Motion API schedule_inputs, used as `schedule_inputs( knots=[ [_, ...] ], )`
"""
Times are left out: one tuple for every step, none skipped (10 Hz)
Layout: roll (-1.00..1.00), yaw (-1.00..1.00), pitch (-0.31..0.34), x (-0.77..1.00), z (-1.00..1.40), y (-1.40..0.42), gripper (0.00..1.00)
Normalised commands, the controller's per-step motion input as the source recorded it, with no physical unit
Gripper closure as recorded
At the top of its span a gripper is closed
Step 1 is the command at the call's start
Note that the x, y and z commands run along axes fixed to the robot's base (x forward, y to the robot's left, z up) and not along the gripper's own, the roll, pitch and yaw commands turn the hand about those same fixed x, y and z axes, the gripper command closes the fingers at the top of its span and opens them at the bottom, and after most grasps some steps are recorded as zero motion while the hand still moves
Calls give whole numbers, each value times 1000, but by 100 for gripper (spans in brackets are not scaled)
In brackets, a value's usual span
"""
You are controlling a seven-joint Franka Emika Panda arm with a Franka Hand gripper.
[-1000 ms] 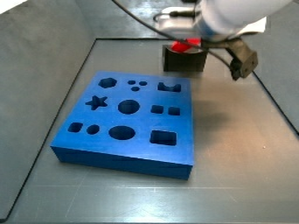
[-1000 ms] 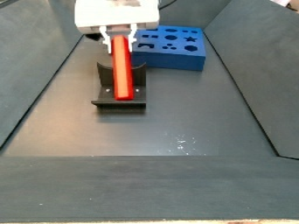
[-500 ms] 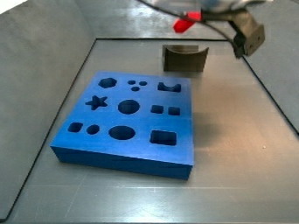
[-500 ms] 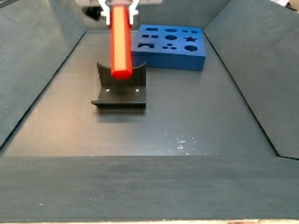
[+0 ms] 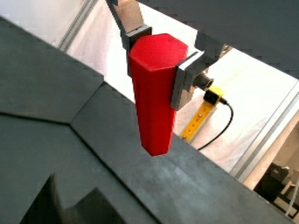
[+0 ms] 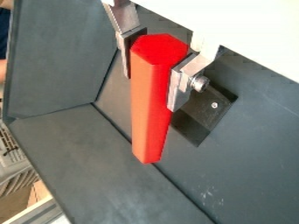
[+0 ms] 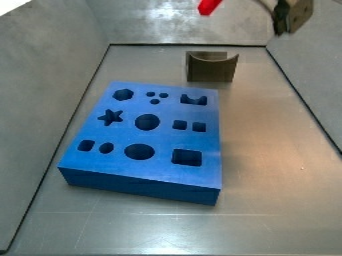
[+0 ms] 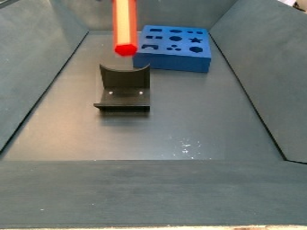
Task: Pick up the hexagon object. Move up. Place the hexagon object on the fixture. Regrasp the hexagon object. Move to above the board. Insert the hexagon object.
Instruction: Move to above the board.
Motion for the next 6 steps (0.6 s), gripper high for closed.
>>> schedule_inputs(
  knots=[
    [-49, 80, 90, -81, 1000, 12, 100],
    [-44, 84, 73, -77, 1000, 9, 100],
    [-48, 84, 59, -68, 1000, 8, 100],
    [-45, 79, 51, -61, 1000, 3, 100],
    [-45, 72, 45, -49, 982, -2, 100],
    [-42, 65, 48, -32, 816, -5, 100]
  ],
)
